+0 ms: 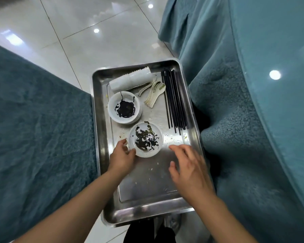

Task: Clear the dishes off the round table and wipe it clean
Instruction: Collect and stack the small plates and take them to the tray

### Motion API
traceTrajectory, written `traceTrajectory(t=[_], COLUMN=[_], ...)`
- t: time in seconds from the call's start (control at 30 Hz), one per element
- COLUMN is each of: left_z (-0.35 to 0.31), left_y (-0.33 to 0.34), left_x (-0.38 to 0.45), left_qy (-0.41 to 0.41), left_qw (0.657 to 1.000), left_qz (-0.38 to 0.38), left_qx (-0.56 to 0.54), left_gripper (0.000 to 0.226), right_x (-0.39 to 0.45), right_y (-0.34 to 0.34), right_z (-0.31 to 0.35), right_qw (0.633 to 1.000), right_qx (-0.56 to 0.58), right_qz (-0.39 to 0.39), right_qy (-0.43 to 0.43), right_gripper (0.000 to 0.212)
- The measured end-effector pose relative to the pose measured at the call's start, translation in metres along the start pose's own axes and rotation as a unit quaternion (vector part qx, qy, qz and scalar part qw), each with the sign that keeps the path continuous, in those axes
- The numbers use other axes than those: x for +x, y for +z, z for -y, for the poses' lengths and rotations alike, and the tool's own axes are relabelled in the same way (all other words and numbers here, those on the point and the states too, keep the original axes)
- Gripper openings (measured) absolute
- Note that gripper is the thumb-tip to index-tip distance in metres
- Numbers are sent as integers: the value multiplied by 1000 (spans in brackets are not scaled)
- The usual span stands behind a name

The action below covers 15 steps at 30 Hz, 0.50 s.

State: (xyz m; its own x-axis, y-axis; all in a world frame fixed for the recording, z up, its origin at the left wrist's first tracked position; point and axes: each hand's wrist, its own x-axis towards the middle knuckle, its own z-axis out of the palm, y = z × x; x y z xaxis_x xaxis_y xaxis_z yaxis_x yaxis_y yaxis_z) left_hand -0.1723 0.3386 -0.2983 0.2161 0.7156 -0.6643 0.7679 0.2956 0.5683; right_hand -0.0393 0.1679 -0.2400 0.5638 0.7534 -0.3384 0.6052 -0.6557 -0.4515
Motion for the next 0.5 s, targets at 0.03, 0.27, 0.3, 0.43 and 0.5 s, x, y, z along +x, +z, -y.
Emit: traceTrajectory(t=[0.03, 0.27, 0.3, 0.43, 0.5], left_z=[-8, -67, -80, -132, -153], left_y=[-6, -48, -54, -73, -79], left_x=[-10, -88, -101, -153, -178], left_qy=[24, 217, 244, 319, 351], left_qw=[999, 960, 950, 913, 895], left_qz=[5, 44, 47, 57, 66], left_qx=[27, 174, 190, 249, 267], left_gripper=[53, 42, 42, 41, 40], right_x=[-1, -19, -24, -48, -61], right_y=[-5, -72, -85, -138, -163], right_z=[2, 40, 45, 65, 71], right_qw=[1000, 997, 996, 993, 992], right_qx=[-4, -2, -4, -6, -5], right_qz=[-3, -74, -87, -116, -123], right_qy=[0, -20, -22, 3, 21], right_gripper=[46, 42, 43, 48, 49])
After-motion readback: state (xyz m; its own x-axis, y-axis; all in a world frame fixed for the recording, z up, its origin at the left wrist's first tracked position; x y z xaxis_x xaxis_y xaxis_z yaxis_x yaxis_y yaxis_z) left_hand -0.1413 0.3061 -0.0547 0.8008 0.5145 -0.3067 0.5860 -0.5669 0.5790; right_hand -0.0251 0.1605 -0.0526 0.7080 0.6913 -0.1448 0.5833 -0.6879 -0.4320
